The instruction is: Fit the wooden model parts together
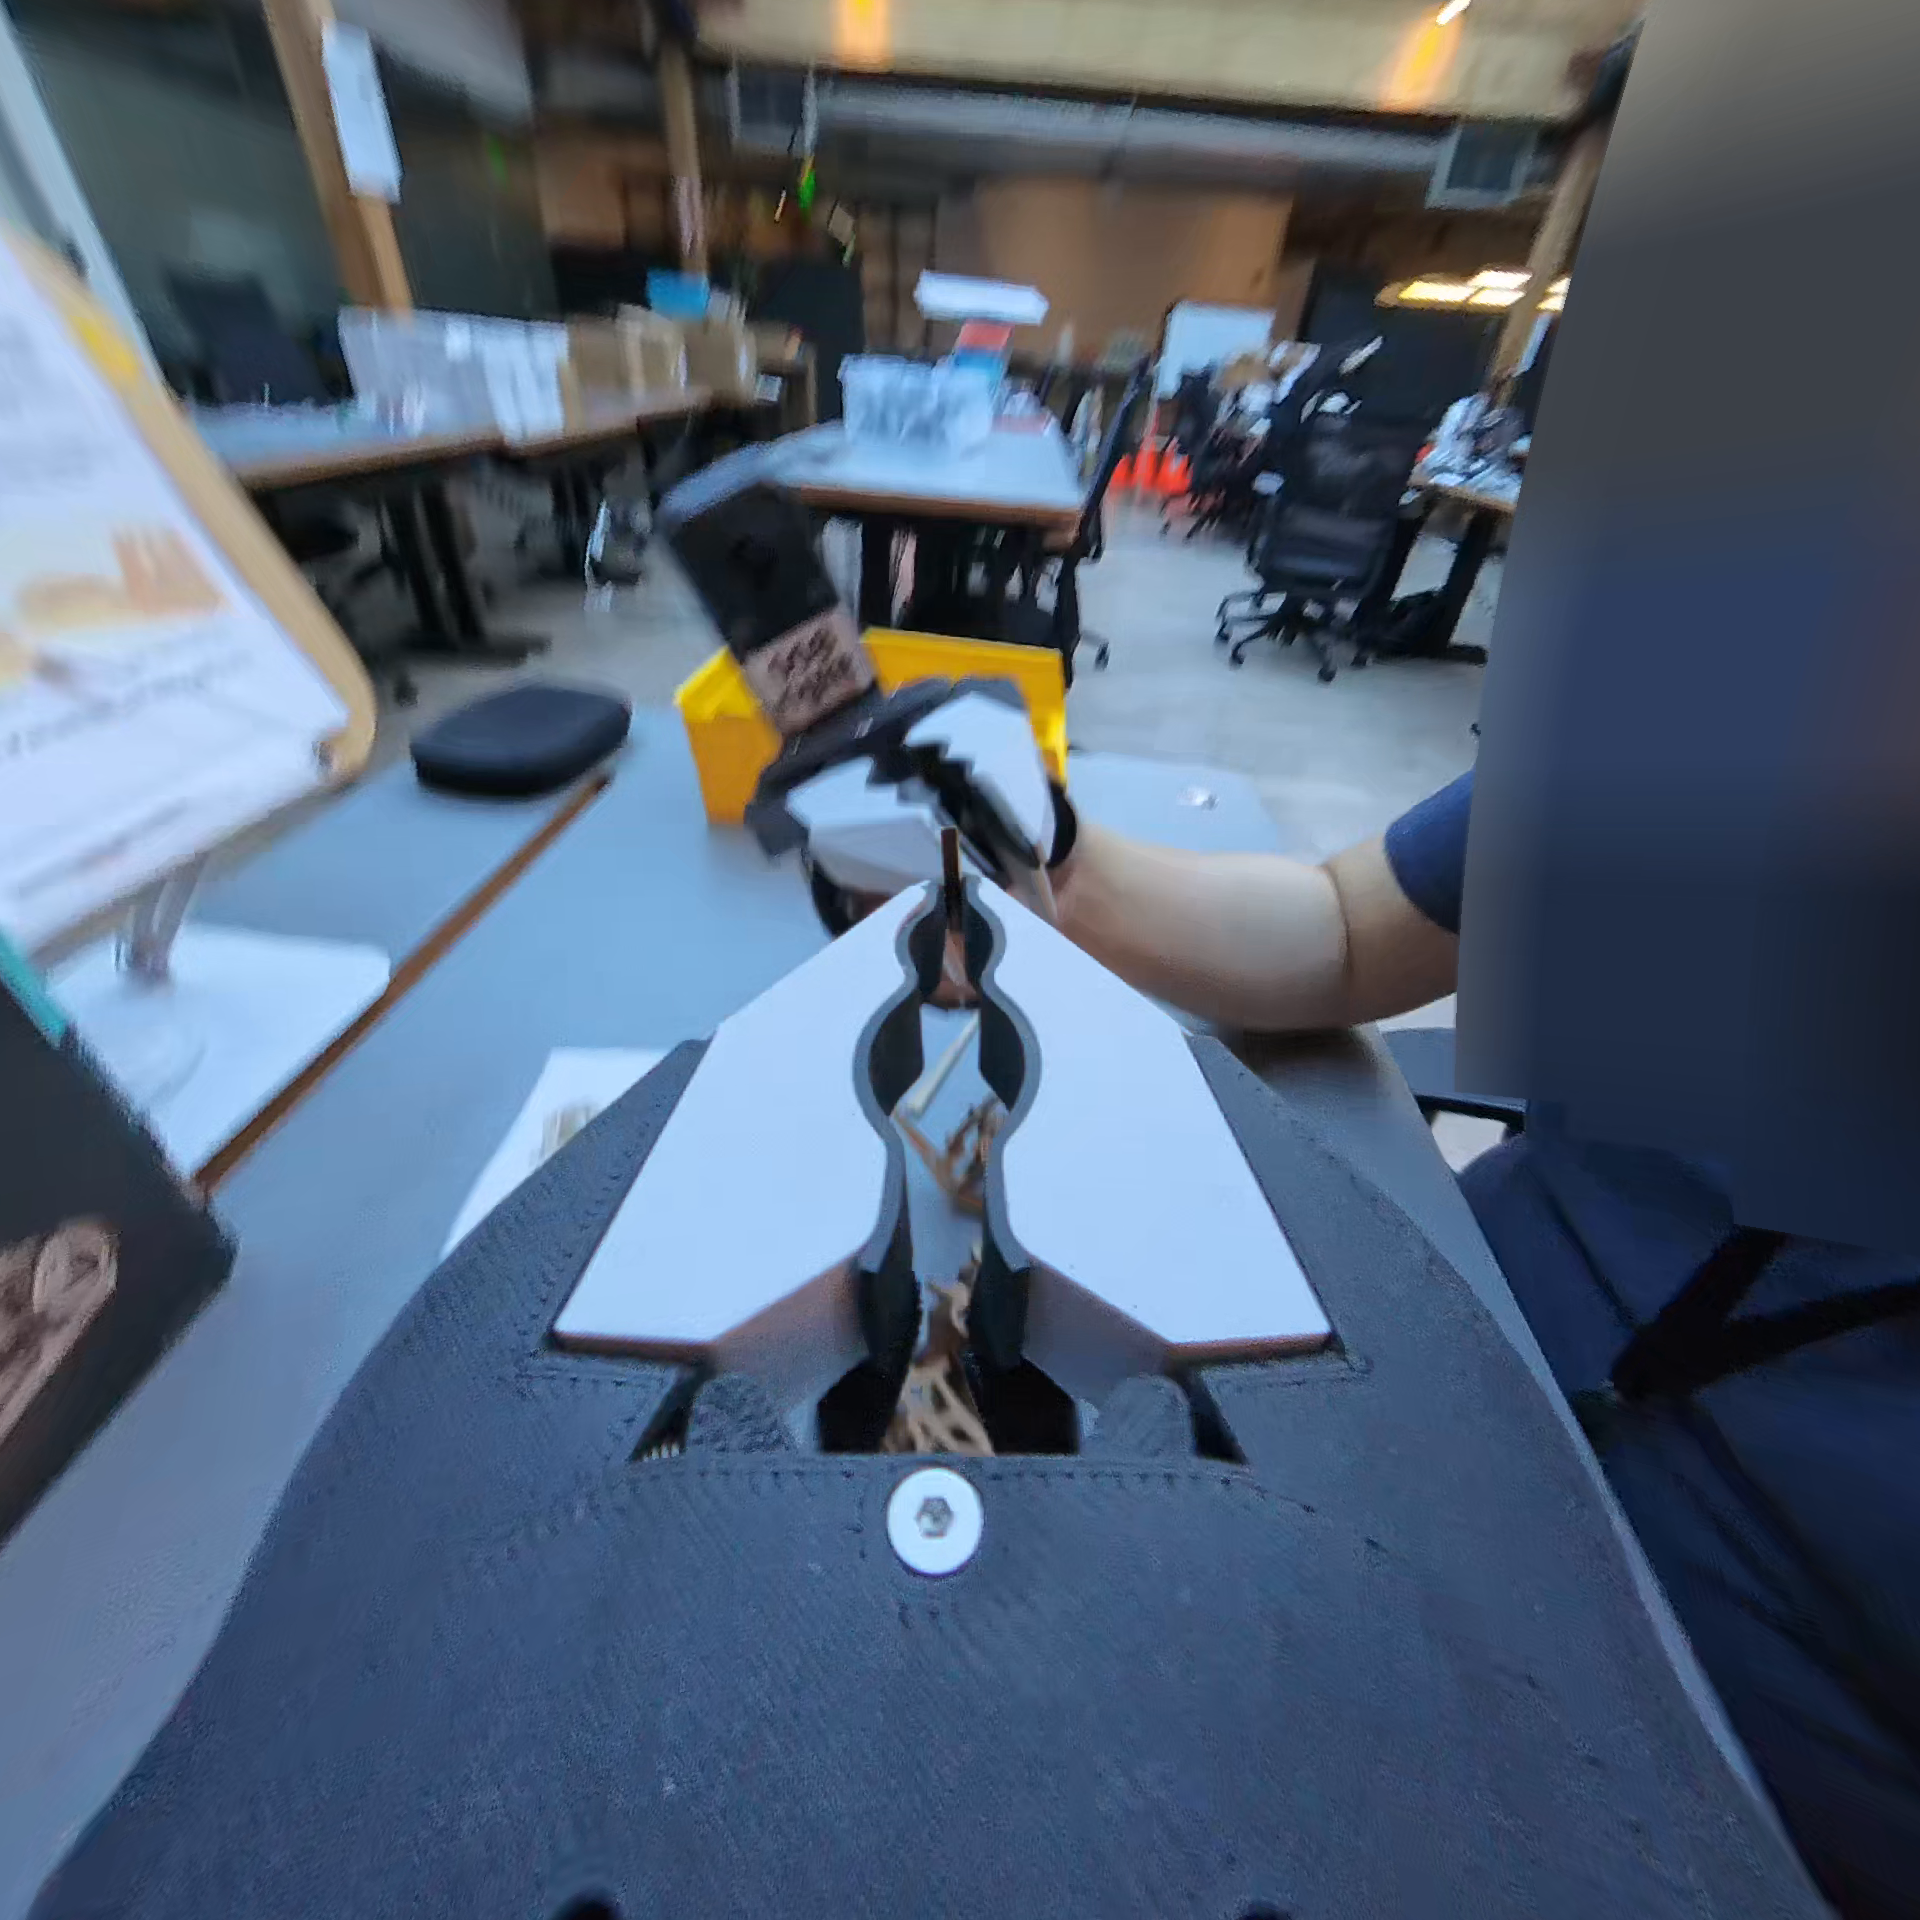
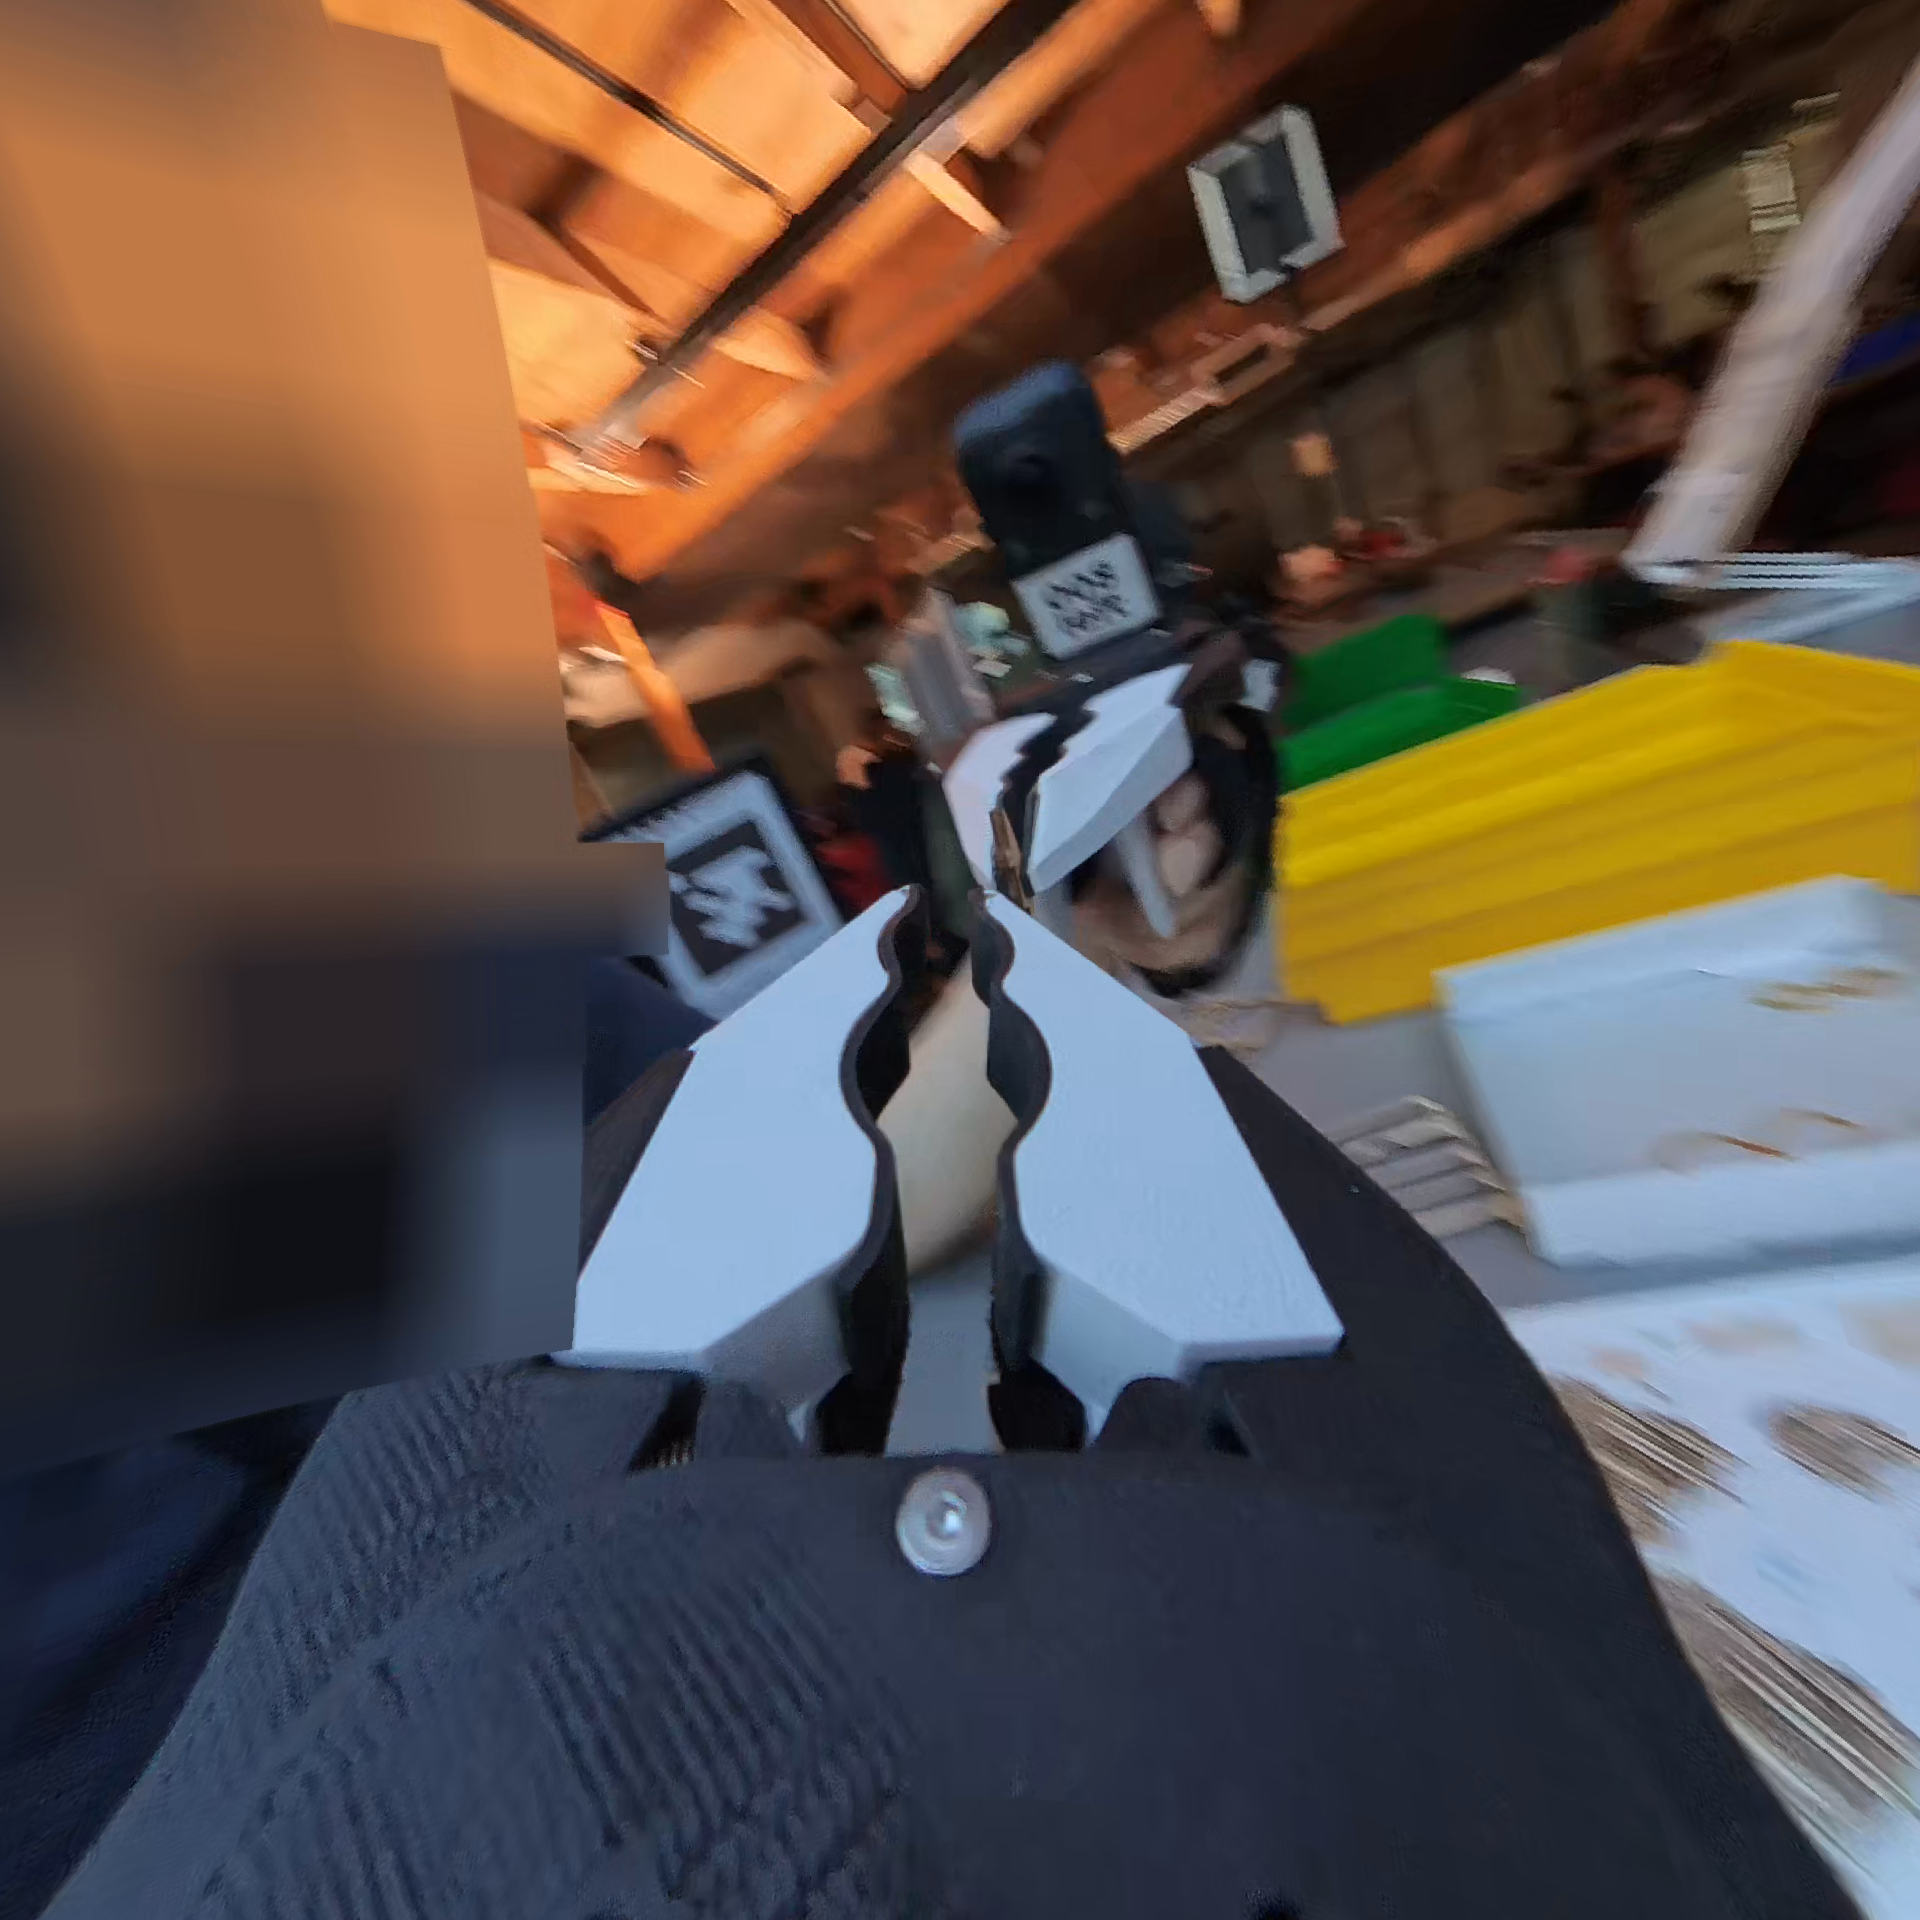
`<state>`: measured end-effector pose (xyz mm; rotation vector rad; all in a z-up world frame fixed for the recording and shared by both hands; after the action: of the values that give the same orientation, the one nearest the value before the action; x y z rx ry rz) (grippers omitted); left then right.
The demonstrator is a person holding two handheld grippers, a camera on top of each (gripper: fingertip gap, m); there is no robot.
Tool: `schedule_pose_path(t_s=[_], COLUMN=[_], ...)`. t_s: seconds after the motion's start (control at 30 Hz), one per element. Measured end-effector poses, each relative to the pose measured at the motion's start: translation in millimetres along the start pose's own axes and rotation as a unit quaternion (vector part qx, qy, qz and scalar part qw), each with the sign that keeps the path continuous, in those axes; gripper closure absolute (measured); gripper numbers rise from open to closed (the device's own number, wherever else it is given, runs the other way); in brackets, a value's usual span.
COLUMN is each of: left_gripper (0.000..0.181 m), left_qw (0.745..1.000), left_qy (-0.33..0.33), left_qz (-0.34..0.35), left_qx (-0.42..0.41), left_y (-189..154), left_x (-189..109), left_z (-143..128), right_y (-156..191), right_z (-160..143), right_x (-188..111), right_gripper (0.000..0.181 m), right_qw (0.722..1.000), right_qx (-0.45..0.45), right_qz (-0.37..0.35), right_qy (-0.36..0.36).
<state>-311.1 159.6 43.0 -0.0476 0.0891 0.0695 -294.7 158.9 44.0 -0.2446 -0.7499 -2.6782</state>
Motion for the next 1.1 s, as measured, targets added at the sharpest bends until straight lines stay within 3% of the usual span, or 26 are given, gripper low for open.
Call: schedule_pose_path(t_s=[0.07, 0.13, 0.2, 0.4, 0.47, 0.57, 0.6, 0.93, 1.1], left_gripper=[0.181, 0.180, 0.181, 0.181, 0.181, 0.181, 0.181, 0.180, 0.180], left_qw=[0.993, 0.976, 0.965, 0.920, 0.908, 0.896, 0.893, 0.891, 0.889], left_qy=[0.084, 0.168, 0.207, 0.341, 0.375, 0.405, 0.411, 0.409, 0.413], left_qz=[0.049, 0.085, 0.099, 0.062, 0.042, 0.021, 0.018, -0.005, -0.010], left_qx=[-0.064, -0.106, -0.130, -0.180, -0.182, -0.183, -0.184, -0.195, -0.196], left_y=[17, 28, 32, 18, 9, 0, -2, -10, -11], left_x=[-7, -16, -20, -24, -25, -24, -23, -20, -20], left_z=[-26, -56, -72, -121, -132, -141, -143, -140, -140], right_y=[-25, -45, -51, -45, -46, -49, -48, -59, -62], right_z=[-5, -18, -34, -56, -71, -84, -88, -117, -122], right_x=[-10, -21, -24, -4, -6, -6, -3, 5, 8], right_gripper=[0.174, 0.172, 0.169, 0.170, 0.169, 0.164, 0.165, 0.177, 0.176], right_qw=[0.989, 0.950, 0.911, 0.895, 0.853, 0.763, 0.747, 0.649, 0.621], right_qx=[-0.077, -0.173, -0.228, -0.273, -0.348, -0.473, -0.495, -0.574, -0.594], right_qz=[-0.121, -0.223, -0.266, -0.236, -0.229, -0.237, -0.231, -0.219, -0.223], right_qy=[0.045, 0.136, 0.219, 0.262, 0.316, 0.371, 0.380, 0.450, 0.459])
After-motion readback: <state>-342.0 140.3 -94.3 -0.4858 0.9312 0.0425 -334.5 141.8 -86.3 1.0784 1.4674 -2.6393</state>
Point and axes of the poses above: each gripper's, where its closed fingertips meet, x out along the fingers, z out of its top, y = z × x across the jaws, the point moved 1 cm from there along -x, back along the fingers, and after that the axes turned 3 degrees about x, right-handed, at the moved point
